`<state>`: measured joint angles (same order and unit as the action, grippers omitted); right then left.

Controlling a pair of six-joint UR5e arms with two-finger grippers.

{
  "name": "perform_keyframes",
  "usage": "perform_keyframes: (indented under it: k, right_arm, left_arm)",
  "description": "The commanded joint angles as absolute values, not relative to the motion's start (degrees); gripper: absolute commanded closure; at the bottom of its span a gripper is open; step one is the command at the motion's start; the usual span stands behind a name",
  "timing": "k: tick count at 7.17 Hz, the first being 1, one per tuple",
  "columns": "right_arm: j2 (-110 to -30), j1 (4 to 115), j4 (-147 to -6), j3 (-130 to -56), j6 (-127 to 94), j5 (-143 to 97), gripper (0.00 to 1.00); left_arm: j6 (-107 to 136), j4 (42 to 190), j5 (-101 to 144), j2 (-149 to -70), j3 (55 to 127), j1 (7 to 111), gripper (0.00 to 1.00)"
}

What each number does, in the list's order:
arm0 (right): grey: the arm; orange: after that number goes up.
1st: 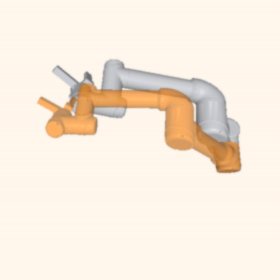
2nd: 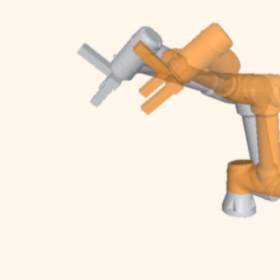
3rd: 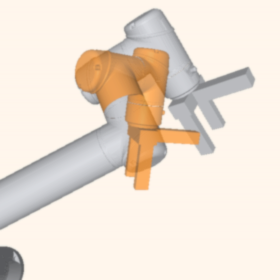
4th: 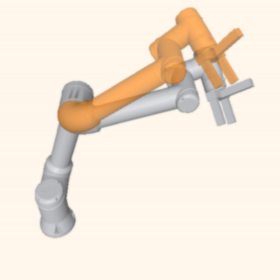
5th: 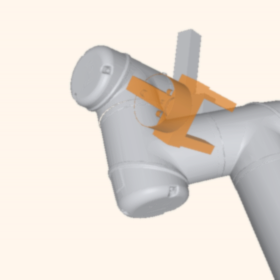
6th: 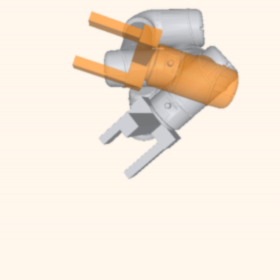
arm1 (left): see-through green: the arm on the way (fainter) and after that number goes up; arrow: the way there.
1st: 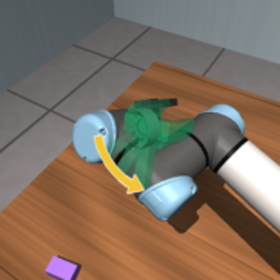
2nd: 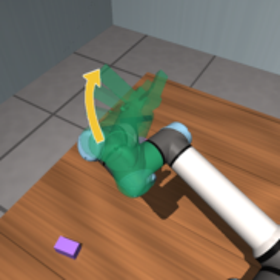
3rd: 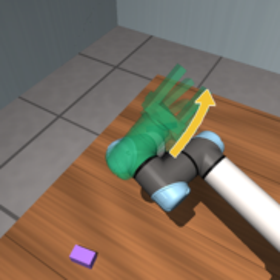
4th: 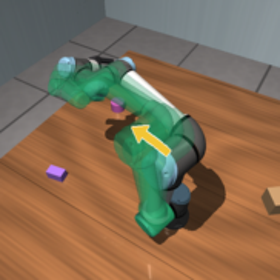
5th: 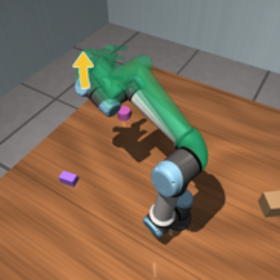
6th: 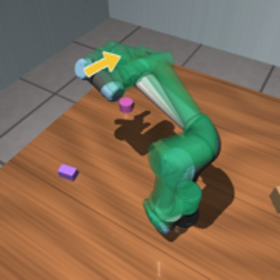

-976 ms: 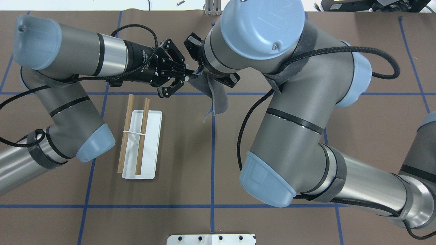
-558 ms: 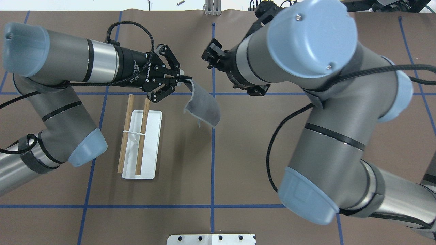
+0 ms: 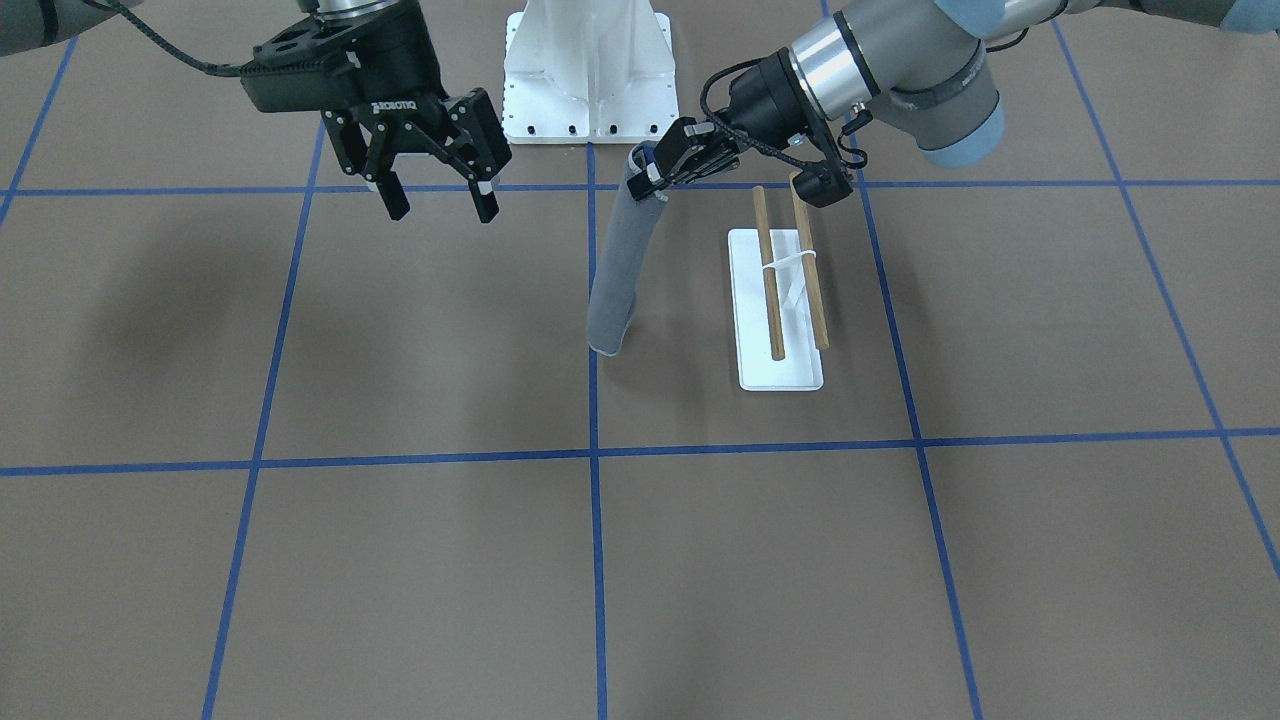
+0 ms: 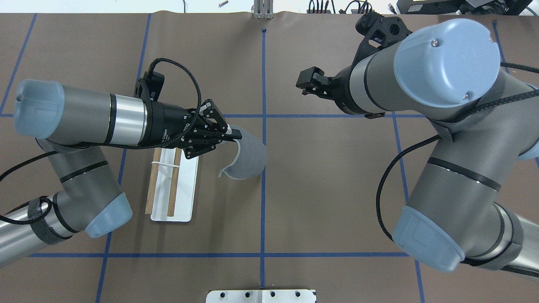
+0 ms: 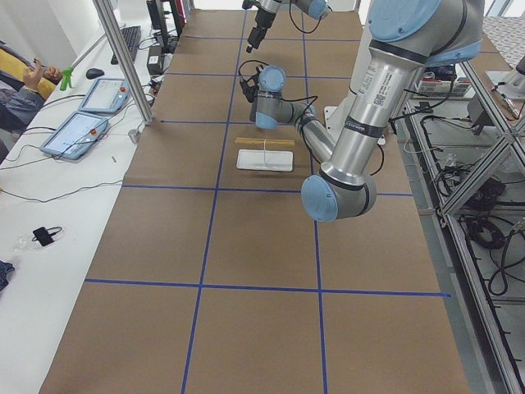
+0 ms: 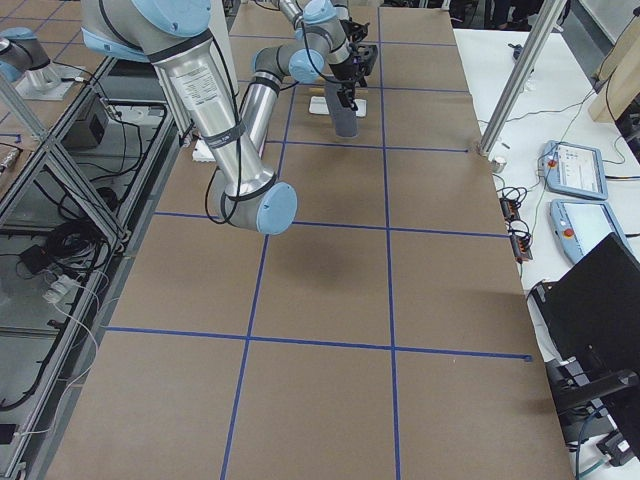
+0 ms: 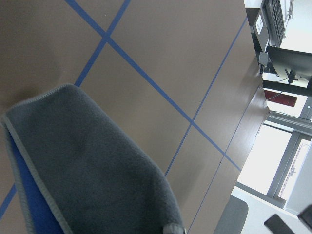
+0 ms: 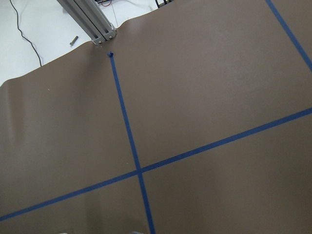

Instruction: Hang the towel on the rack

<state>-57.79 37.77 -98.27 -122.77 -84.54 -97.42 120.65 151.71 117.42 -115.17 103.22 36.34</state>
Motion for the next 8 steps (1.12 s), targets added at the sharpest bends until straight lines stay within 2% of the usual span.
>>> perform_keyframes:
  k: [1,2,3,5,7,8]
  right_arm:
    - [-63.7,42.8,-98.3,-123.7,-76.4,-103.7,0.00]
    - [-64.2,44.5,-98.3,-123.4,-73.9,-104.4,0.00]
    - [-64.2,46.2,-98.4,-123.0,-71.4,-104.5,0.00]
    - [-65.0,47.5,-98.4,-122.5,-69.5,-104.9,0.00]
    - [-65.0,47.7,-98.4,-122.2,-69.3,-104.9,0.00]
    - [-65.0,47.8,-98.3,-122.1,-69.2,-104.8,0.00]
  left_arm:
    - [119.4,152.0,117.9,-106.6,109.6,35.9,1.00]
    - [119.1,152.2,118.1,-100.5,113.3,36.3,1.00]
    - [118.7,155.1,118.2,-98.3,112.9,37.4,1.00]
    - [114.4,156.7,118.6,-96.0,110.7,39.3,1.00]
    - [110.8,156.9,125.0,-96.2,108.6,47.0,1.00]
    - [107.4,157.0,125.2,-95.7,106.8,47.5,1.00]
